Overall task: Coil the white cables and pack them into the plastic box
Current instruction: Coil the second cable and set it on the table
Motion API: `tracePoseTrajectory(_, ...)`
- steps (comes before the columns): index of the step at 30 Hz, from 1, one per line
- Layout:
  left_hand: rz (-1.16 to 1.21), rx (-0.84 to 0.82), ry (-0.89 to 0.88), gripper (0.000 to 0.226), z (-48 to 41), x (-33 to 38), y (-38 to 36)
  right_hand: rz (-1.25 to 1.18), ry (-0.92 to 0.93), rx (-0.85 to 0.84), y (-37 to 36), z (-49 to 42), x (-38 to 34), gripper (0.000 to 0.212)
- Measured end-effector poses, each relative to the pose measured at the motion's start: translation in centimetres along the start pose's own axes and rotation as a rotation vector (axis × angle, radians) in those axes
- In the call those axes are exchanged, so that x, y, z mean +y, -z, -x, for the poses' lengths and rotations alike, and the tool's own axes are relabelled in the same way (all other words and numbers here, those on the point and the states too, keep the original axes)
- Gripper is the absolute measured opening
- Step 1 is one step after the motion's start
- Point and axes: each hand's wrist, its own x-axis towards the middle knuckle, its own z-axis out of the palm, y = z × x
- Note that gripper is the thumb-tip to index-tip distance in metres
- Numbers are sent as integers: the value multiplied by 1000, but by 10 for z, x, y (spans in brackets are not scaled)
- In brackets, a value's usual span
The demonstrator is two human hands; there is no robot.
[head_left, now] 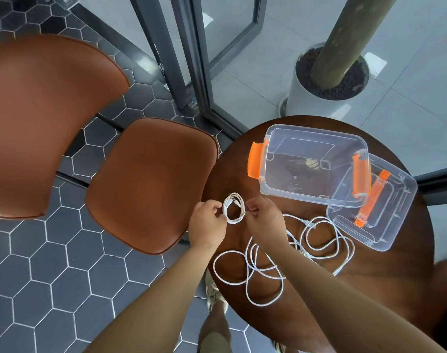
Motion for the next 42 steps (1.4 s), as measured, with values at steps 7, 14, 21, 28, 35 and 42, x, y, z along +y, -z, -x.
tracePoseTrajectory(7, -18, -67, -32, 25, 45, 6, -3, -3, -8, -28, 42, 33, 18, 19)
tracePoseTrajectory(14, -139, -118, -17, 23, 90, 6, -13, 115, 28, -37, 76, 71, 51, 16)
tracePoseTrajectory(21, -241, -247, 36, 37, 124, 1, -45, 349, 49, -135, 76, 101, 93, 27)
tracePoseTrajectory(28, 97, -309, 171, 34, 137, 20, -62, 418, 231, -180, 87, 111, 104, 23)
tracePoseTrajectory(35, 381, 15, 270, 14, 142, 67, -36, 13, 79, 70, 113, 118, 99, 11)
tracePoseTrajectory(42, 489, -326, 154, 41, 139, 105, -17, 52, 423, 253, 153, 145, 79, 15)
